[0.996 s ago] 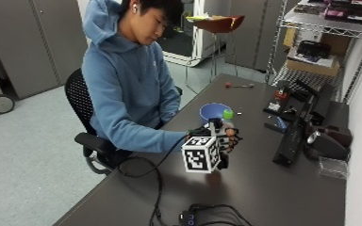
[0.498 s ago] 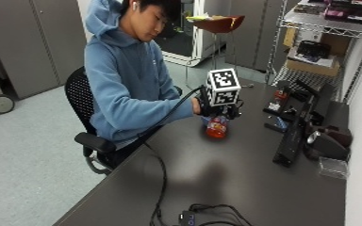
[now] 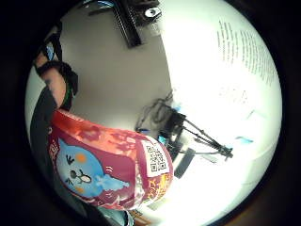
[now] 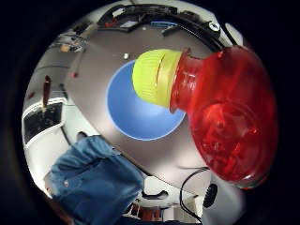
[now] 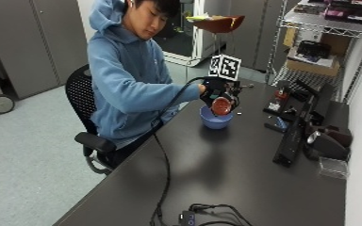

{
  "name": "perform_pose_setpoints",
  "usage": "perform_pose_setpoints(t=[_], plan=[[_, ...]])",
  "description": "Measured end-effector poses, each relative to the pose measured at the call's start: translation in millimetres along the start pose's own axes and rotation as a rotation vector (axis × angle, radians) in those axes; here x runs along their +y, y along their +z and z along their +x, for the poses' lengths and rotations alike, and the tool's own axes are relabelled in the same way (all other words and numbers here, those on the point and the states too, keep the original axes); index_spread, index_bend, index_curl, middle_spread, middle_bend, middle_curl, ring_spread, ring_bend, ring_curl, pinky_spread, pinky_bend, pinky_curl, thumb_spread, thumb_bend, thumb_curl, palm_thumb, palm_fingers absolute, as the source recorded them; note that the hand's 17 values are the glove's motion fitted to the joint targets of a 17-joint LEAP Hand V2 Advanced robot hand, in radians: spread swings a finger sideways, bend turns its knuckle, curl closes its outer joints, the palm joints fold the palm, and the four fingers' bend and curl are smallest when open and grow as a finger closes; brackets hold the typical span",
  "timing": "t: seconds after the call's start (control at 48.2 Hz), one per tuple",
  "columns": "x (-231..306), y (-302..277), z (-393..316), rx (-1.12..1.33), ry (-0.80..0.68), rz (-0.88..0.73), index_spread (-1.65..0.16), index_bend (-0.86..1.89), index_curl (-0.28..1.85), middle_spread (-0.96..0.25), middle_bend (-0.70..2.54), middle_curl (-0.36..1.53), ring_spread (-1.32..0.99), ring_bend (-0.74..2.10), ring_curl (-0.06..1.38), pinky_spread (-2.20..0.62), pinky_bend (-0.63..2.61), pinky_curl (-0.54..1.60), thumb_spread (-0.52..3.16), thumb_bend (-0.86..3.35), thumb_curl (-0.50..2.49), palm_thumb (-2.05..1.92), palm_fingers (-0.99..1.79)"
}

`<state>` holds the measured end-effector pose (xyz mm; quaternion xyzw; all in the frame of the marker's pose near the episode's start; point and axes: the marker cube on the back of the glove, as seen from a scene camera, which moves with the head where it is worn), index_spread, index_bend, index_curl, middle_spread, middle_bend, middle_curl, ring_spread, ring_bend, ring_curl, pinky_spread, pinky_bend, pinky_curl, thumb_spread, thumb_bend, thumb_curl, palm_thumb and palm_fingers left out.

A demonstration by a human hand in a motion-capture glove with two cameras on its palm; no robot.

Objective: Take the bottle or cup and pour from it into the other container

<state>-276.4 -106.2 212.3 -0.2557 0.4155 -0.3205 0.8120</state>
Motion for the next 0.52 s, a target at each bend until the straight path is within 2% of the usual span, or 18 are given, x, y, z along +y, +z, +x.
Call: perform_pose_setpoints(t=[0.187, 0.519], plan=[[-13, -8, -22, 0.184, -0.032, -0.054, -0.14, 0.13, 0.35, -0.08, 0.4, 0.56, -0.18, 0.55, 0.49, -0.16, 0.37, 0.4, 0.04, -0.03, 0.72, 1.13, 1.13], [-21, -8, -36, 0.203, -0.056, -0.077, -0.14, 0.12, 0.35, -0.09, 0.4, 0.56, -0.19, 0.55, 0.5, -0.18, 0.37, 0.4, 0.04, -0.03, 0.73, 1.13, 1.12]])
